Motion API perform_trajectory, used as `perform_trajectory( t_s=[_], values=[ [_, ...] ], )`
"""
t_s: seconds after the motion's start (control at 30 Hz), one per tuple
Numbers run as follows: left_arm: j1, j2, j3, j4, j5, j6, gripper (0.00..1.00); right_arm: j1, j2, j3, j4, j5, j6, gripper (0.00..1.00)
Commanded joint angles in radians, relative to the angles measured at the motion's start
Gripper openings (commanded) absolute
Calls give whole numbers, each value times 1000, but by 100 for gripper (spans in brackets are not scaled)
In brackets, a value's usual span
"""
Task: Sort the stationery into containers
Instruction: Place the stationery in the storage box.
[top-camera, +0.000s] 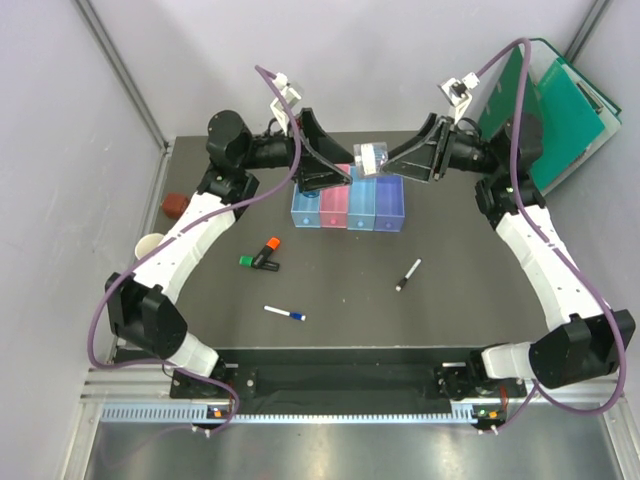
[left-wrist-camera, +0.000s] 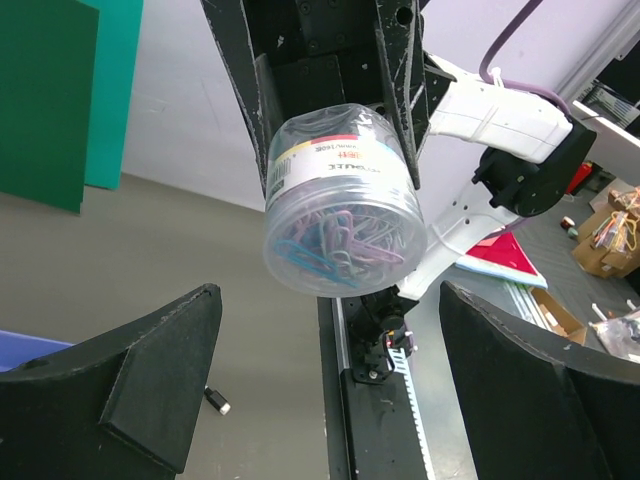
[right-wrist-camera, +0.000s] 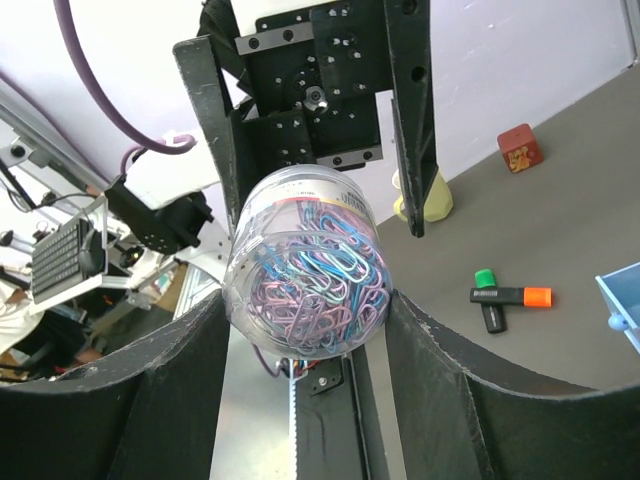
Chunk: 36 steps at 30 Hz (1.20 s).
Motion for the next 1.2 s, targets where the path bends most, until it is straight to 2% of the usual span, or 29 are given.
perform_trajectory(
  t_s=[0.0,0.8,0.93,0.97,1.07,1.1,1.17],
  values=[
    [-12,7,56,51,1,1,93,8,-12,12,85,3,16,12],
    [-41,53,117,38,-24,32,91,28,33,26,49,35,-39,11],
    [-44,56,117,34,-28,41,77,31,31,26,49,38,-42,11],
    [-43,55,116,32,-28,45,70,31,31,26,48,38,-43,11],
    [-43,55,120,28,-31,58,61,29,28,25,42,40,-45,11],
    [-43,53,122,26,-33,61,54,31,28,21,40,40,-48,13],
    [-43,50,122,20,-42,68,49,31,23,18,39,40,-53,17]
  ],
)
